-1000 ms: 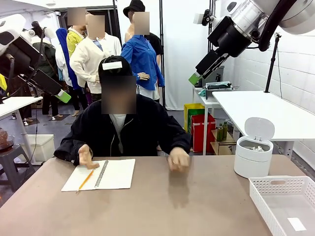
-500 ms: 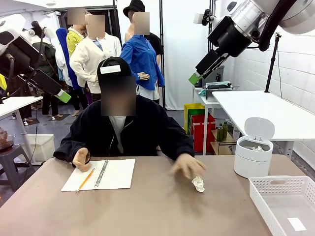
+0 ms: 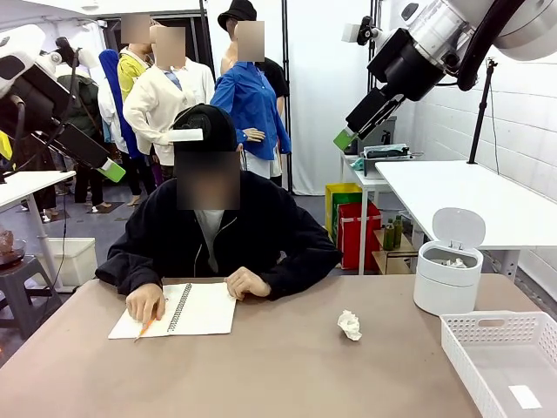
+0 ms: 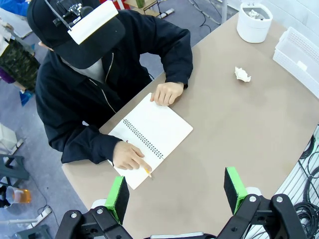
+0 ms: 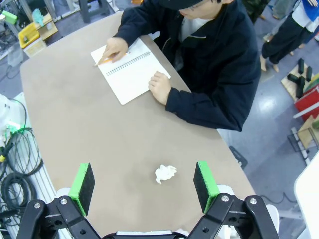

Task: Sort the paper based on its condition.
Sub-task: If a person hands you a paper, place it in the Organizing basket , and if it's crumpled, put it in the Trash can.

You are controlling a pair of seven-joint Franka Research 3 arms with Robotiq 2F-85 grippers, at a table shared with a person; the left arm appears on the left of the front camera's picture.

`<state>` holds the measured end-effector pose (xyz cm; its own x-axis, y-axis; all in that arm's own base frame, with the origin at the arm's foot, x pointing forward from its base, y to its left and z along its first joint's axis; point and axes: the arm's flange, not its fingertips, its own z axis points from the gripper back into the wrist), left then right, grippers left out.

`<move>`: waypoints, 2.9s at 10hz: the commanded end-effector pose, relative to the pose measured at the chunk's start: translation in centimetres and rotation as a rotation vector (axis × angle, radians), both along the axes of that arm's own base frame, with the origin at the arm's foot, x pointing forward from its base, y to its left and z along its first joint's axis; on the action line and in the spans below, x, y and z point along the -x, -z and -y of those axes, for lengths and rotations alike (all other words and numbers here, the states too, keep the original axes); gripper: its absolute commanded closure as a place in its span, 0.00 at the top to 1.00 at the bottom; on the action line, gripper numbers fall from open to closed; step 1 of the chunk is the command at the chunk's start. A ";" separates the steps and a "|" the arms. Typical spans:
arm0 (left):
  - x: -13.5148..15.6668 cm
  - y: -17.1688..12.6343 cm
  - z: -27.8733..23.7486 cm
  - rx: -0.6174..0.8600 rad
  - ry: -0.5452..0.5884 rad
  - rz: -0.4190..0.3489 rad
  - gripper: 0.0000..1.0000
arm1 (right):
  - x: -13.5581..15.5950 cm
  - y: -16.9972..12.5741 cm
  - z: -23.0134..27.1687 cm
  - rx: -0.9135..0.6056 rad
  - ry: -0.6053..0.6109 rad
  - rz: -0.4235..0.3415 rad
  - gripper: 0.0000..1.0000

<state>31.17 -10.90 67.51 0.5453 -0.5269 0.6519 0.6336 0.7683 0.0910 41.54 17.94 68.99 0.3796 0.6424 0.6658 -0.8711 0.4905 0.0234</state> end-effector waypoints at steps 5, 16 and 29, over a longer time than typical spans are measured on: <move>0.0 -0.1 -0.1 0.004 -0.001 0.001 1.00 | -0.2 -0.1 -0.1 0.002 0.001 -0.003 1.00; 0.0 -0.1 -0.1 0.004 -0.001 0.001 1.00 | -6.3 23.5 -3.1 0.459 0.370 -0.470 1.00; 0.0 -0.1 -0.1 0.004 -0.001 0.001 1.00 | -10.4 35.4 -6.9 0.580 0.395 -0.389 1.00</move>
